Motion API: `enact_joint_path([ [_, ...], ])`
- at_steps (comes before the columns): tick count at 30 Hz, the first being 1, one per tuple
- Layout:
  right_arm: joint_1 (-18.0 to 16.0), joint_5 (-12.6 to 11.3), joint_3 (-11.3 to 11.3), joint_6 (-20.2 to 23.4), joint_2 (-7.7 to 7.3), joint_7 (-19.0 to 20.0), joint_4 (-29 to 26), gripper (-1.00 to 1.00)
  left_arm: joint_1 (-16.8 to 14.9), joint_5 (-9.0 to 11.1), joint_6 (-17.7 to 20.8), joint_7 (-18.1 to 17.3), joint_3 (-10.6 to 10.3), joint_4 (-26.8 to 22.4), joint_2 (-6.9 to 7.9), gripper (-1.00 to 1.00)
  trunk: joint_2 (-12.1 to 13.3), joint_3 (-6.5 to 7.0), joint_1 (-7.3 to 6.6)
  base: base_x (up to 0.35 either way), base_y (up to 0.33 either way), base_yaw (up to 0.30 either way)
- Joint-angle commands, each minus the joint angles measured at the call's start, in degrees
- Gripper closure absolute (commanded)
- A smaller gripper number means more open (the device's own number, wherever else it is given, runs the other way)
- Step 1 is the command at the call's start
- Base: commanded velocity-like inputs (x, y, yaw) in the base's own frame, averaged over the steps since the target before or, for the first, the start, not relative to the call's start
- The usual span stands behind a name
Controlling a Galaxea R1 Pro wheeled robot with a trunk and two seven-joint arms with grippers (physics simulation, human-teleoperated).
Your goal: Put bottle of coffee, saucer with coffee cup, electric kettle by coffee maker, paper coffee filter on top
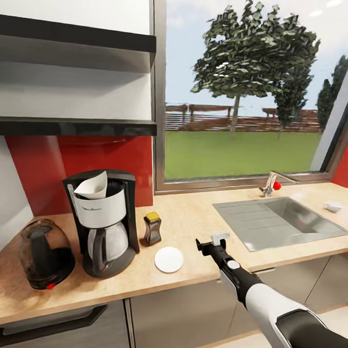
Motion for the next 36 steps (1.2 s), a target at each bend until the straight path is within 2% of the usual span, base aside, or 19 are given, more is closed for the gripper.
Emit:
enact_joint_path([
  [1,0.51,-0.62,0.21,-0.23,-0.07,-0.76,0.11,-1.0,-0.02,-0.61,0.12,0.16,0.47,0.03,-0.01,-1.0,-0.03,0.06,0.02,0.0,0.0,-0.224],
  [4,3.59,-0.79,0.19,-0.29,-0.94,-2.69,0.06,-1.0,-0.02,-0.61,0.13,0.16,0.41,-0.11,-0.04,-1.0,-0.03,0.27,0.02,0.0,0.0,-0.225],
  [5,5.35,-2.74,0.19,-0.92,-2.05,-2.99,0.07,-1.0,-0.02,-0.61,0.13,0.16,0.39,-0.25,-0.07,-1.0,-0.03,0.34,0.02,0.0,0.0,-0.225],
  [6,5.65,-3.4,0.19,-1.01,-2.22,-3.01,0.08,-1.0,-0.02,-0.63,0.15,0.16,0.38,-0.28,-0.08,-1.0,-0.03,0.41,0.02,0.0,0.0,-0.225],
  [9,7.59,-8.7,0.19,-1.27,-3.34,-3.04,0.11,-1.0,-0.02,-0.67,0.14,0.16,0.38,-0.36,-0.08,-1.0,-0.03,0.61,0.02,0.0,0.0,-0.225],
  [12,9.23,-12.67,0.25,-1.34,-4.32,-3.02,0.11,-1.0,-0.02,-0.69,0.15,0.16,0.38,-0.38,-0.1,-1.0,-0.03,0.82,0.02,0.0,0.0,-0.225],
  [15,10.74,-14.32,0.27,-1.36,-4.88,-3.03,0.17,-1.0,-0.02,-0.69,0.14,0.16,0.38,-0.39,-0.24,-1.0,-0.03,1.03,0.02,0.0,0.0,-0.225],
  [16,13.36,-15.1,0.27,-1.36,-5.15,-3.07,0.19,-1.0,-0.02,-0.7,0.13,0.16,0.38,-0.39,-0.35,-1.0,-0.03,1.1,0.02,0.0,0.0,-0.225],
  [20,18.19,-15.4,0.28,-1.41,-5.27,-3.09,0.3,-1.0,-0.02,-0.7,0.09,0.22,0.38,-0.42,-0.42,-1.0,-0.03,1.38,0.02,0.0,0.0,-0.225],
  [24,20.76,-15.33,0.4,-1.42,-5.24,-3.05,4.52,-1.0,-0.02,-0.7,-0.01,0.23,0.38,-0.53,-0.55,-1.0,-0.03,1.65,0.02,0.0,0.0,-0.225],
  [27,21.65,-15.06,0.51,-1.27,-5.3,-2.95,8.06,-1.0,-0.02,-0.77,0.01,0.28,0.32,-0.61,-1.21,-1.0,-0.03,1.86,0.02,0.0,0.0,-0.225],
  [30,25.11,-14.27,0.74,-0.24,-5.69,-2.85,9.34,-1.0,-0.08,-0.9,-0.11,0.21,0.06,-0.82,-2.1,-1.0,-0.03,2.04,0.02,0.0,0.0,-0.207],
  [31,25.52,-13.66,0.8,0.48,-5.69,-2.86,9.41,-1.0,-0.11,-0.92,-0.28,0.16,0.01,-0.89,-2.26,-1.0,-0.03,2.09,0.02,0.0,0.0,-0.184],
  [32,25.89,-11.16,0.84,4.17,-5.47,-2.9,9.4,-1.0,-0.19,-0.95,-0.44,0.13,-0.03,-0.95,-2.43,-1.0,-0.03,2.13,0.02,0.0,0.0,-0.114],
  [35,26.15,-7.32,0.83,11.13,-5.23,-2.97,9.29,-1.0,-0.43,-1.02,-0.65,0.09,-0.17,-1.06,-2.88,-1.0,-0.03,2.18,0.02,0.005,0.0,-0.062],
  [36,26.17,-6.84,0.83,12.18,-5.2,-2.98,9.27,-1.0,-0.45,-1.03,-0.67,0.08,-0.18,-1.06,-2.9,-1.0,-0.03,2.19,0.02,0.029,0.0,-0.03],
])
